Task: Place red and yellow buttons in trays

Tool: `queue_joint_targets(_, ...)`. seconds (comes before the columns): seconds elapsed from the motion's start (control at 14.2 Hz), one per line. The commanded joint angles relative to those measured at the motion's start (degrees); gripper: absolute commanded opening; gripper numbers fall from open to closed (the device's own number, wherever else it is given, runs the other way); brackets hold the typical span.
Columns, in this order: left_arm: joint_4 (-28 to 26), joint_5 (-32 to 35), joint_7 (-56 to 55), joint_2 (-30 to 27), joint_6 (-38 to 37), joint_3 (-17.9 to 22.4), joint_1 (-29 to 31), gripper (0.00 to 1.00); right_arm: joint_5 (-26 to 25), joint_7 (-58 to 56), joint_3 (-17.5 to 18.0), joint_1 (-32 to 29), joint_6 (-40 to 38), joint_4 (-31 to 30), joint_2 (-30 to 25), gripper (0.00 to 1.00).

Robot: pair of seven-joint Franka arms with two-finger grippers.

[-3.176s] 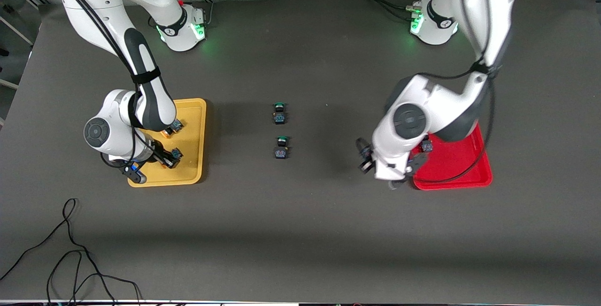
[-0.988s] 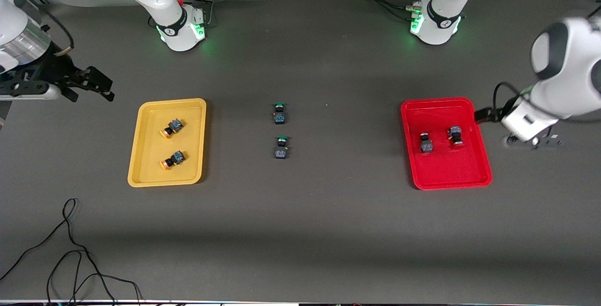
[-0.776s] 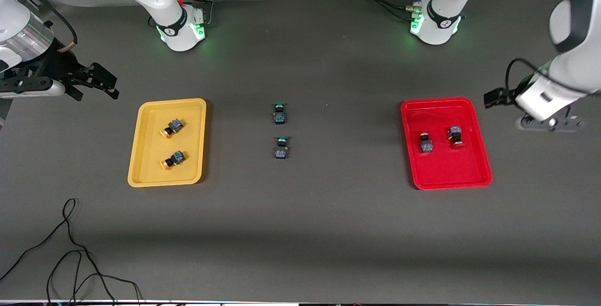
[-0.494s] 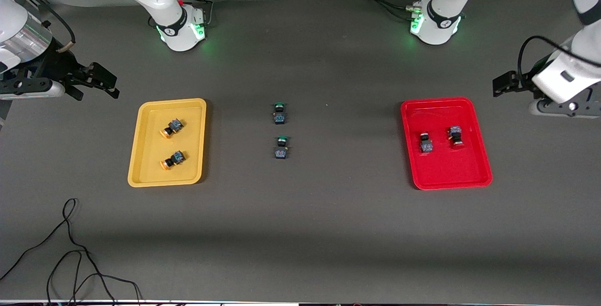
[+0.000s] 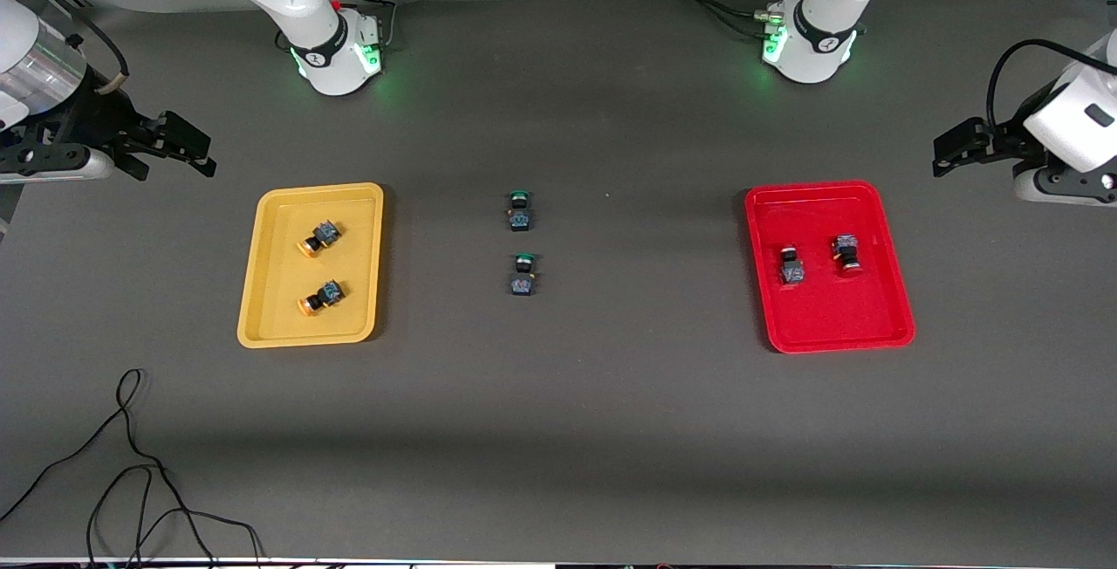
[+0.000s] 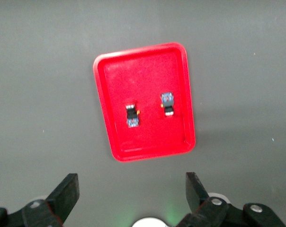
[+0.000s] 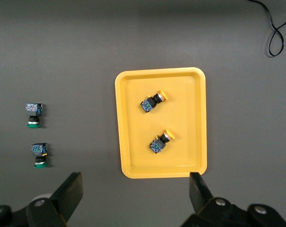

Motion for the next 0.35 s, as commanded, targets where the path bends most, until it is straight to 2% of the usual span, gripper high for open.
queue_joint_targets(0.0, 3.71, -0.53, -1.33, 1.51, -5.37, 1.07, -1.40, 1.00, 0.35, -1.63, -0.04, -0.64, -0.89, 1.64, 1.15, 1.00)
queue_joint_targets(0.28, 3.88, -0.36, -0.63, 1.42, -5.73, 1.07, -1.31, 1.00, 0.27, -1.81, -0.21, -0.73, -1.16, 2.17, 1.33, 1.00)
